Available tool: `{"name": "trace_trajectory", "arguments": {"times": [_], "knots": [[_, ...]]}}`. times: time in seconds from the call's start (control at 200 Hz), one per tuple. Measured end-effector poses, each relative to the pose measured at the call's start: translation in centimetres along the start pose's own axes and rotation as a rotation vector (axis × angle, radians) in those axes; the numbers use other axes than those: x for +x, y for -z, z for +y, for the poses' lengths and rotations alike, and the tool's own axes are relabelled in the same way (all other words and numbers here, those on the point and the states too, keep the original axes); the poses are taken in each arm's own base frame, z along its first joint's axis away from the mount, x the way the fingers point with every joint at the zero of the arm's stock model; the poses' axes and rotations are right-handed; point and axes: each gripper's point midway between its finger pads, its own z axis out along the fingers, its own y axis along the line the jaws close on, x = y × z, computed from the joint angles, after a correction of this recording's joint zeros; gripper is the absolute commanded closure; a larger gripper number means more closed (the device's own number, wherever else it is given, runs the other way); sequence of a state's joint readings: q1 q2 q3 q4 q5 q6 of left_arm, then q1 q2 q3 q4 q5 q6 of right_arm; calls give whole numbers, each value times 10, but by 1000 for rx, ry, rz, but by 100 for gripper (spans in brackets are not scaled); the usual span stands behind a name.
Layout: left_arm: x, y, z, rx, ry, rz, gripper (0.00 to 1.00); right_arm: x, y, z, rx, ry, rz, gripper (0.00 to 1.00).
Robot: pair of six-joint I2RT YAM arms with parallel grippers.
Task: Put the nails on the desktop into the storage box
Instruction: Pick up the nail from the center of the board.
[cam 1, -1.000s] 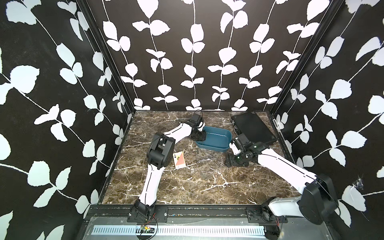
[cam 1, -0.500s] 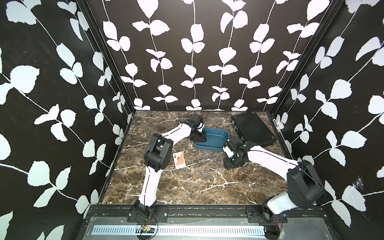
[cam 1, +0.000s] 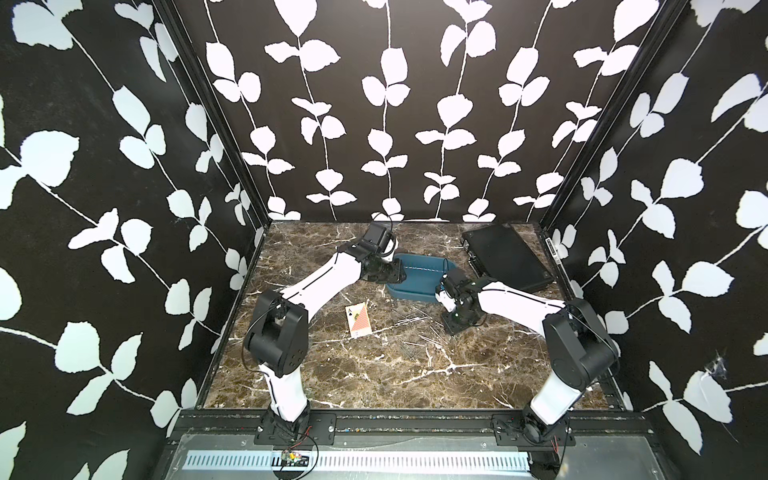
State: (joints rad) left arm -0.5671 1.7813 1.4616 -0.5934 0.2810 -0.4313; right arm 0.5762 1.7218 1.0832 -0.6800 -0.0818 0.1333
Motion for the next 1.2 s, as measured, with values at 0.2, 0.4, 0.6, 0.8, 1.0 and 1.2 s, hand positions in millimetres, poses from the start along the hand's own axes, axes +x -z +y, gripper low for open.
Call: {"name": "trace_trajectory", "arguments": {"times": [0.2, 0.4, 0.6, 0.8, 1.0, 1.2], "knots": [[16, 1, 9, -29, 11, 24, 57, 2, -9, -1, 2, 11, 25, 63], [15, 11, 9, -38, 2, 9, 56, -2, -12, -1, 4, 16, 12, 70], [21, 15, 11, -44, 3, 14, 56, -5, -14, -3, 12, 22, 7, 75], [31, 13, 16, -54, 9, 35, 56, -10, -17, -3, 11, 25, 1, 79], [37, 12, 19, -60, 13, 47, 56, -10, -18, -3, 12, 24, 5, 80], [38, 20, 17, -55, 9, 33, 55, -13, -19, -3, 20, 26, 8, 96]]}}
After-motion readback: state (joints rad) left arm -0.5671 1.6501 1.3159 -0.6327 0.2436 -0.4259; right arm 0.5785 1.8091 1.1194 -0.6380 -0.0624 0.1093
